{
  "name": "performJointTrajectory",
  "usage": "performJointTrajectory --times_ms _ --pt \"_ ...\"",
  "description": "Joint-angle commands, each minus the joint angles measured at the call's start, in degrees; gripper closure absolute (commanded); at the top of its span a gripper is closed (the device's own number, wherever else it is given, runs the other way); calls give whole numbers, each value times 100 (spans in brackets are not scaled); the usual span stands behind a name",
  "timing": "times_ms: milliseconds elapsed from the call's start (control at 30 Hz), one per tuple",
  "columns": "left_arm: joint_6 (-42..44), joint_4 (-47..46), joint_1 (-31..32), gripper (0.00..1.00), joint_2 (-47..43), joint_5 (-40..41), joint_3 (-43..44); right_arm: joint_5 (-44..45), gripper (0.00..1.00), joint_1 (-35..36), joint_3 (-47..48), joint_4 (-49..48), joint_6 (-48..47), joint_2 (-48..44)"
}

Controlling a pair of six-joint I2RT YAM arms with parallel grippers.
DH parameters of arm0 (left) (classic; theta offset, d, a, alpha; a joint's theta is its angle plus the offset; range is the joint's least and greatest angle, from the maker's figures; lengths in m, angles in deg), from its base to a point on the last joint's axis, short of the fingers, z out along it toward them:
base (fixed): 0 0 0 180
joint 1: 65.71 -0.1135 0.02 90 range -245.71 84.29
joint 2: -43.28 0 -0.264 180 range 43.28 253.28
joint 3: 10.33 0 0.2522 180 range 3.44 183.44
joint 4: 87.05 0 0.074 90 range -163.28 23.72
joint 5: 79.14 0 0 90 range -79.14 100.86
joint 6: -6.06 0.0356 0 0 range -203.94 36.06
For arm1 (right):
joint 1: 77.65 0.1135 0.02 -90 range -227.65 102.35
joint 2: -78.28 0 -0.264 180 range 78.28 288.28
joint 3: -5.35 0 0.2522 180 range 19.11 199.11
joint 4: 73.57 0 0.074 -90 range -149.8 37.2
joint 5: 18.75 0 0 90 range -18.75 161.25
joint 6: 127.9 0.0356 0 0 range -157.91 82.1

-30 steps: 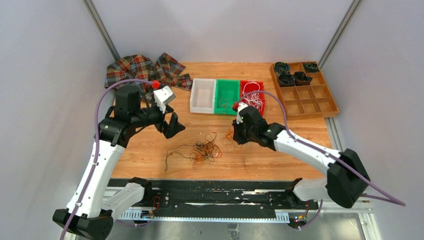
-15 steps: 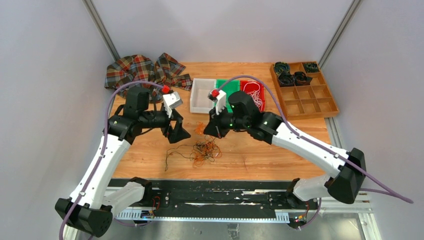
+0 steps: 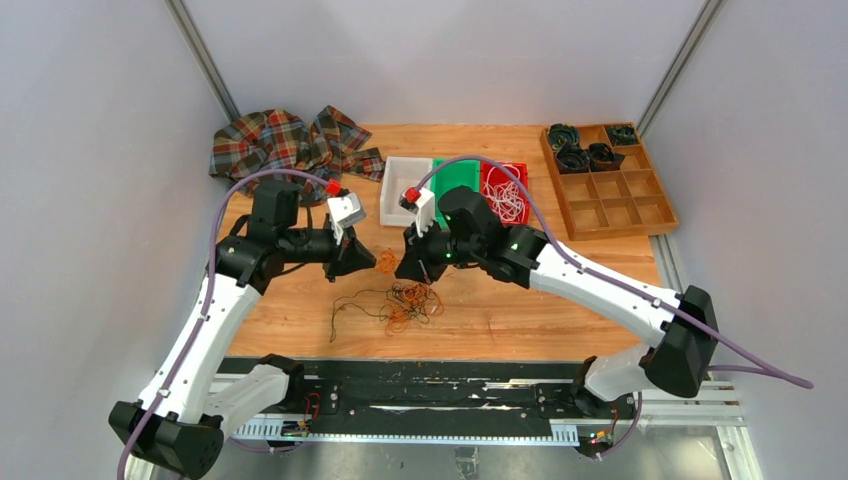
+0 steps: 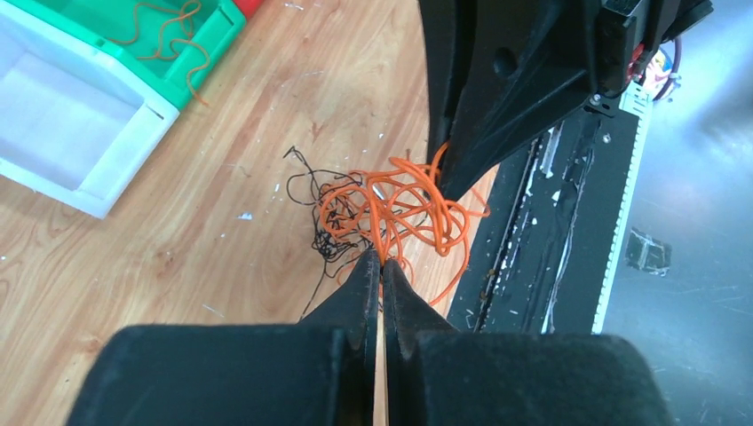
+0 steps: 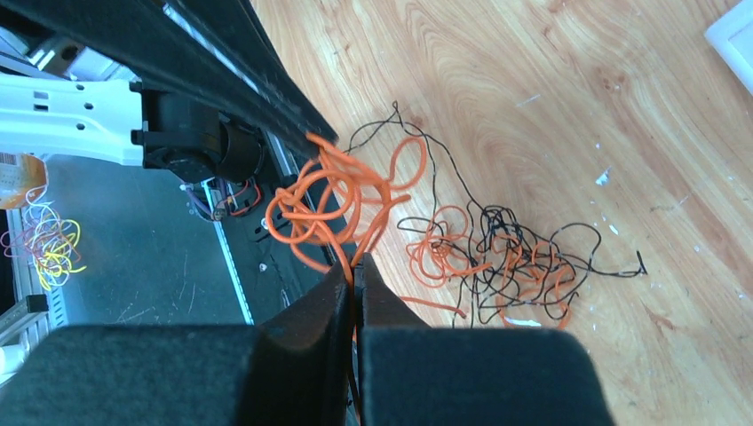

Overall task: Untangle the cables
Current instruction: Pick up the cable at the center of the board.

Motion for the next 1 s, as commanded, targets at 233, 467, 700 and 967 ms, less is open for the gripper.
performJointTrajectory --times_ms 233,467,700,967 --pt "30 -98 34 99 -86 768 269 404 99 -540 -839 115 -174 -805" --pt "-314 -666 39 100 -148 2142 171 1176 99 -820 -904 655 -605 -1079" --pt "-297 -957 39 99 -159 3254 67 1865 100 -1418 -836 918 -690 -1298" --pt "-235 -917 34 100 -200 3207 -24 1525 99 -2541 -419 688 -333 -1314"
